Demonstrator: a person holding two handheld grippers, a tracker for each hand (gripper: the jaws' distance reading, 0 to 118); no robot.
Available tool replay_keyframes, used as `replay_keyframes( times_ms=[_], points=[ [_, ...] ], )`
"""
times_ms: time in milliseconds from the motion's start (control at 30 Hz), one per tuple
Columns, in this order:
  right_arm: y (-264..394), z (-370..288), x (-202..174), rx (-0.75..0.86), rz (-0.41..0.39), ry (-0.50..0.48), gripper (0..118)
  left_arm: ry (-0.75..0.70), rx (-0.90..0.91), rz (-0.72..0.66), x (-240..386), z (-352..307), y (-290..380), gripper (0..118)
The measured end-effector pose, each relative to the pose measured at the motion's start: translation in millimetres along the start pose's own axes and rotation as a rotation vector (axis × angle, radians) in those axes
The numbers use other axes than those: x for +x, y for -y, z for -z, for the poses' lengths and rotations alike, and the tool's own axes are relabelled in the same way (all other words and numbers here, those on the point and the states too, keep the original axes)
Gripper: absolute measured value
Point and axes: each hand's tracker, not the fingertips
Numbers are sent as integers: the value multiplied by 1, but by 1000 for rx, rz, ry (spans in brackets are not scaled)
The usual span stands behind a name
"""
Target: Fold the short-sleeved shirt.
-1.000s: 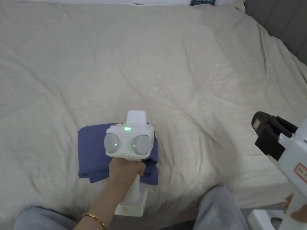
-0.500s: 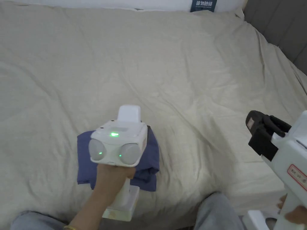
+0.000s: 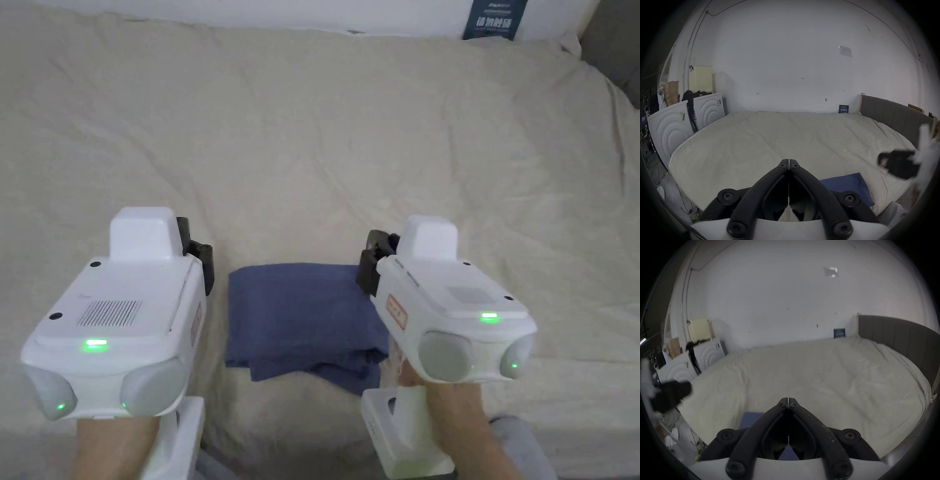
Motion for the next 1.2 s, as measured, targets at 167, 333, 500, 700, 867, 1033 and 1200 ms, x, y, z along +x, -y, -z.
replay_keyframes(
  times_ms=[167, 333, 500, 700, 867, 1033, 1200],
  points=[
    [44, 52, -12, -194, -22, 81, 2, -18, -4, -25, -11, -6, 4, 0],
    [73, 69, -5, -242, -56, 143, 1, 0, -29, -46, -13, -1, -1, 50],
    [67, 67, 1, -241, -84, 118, 1, 170, -121, -176, -30, 23, -24, 118],
    [66, 63, 10, -243, -41, 82, 1, 518, -459, -449, -80, 106, -7, 118],
    [65, 59, 13, -242, -20, 66, 1, 574, -691, -600, -96, 159, 46, 117],
    [63, 61, 17, -251, -16, 51, 1, 804, -857, -742, -87, 188, 89, 115],
    [61, 62, 22, -258, 18, 31, 1, 906, -840, -813, -73, 195, 100, 111]
  ],
)
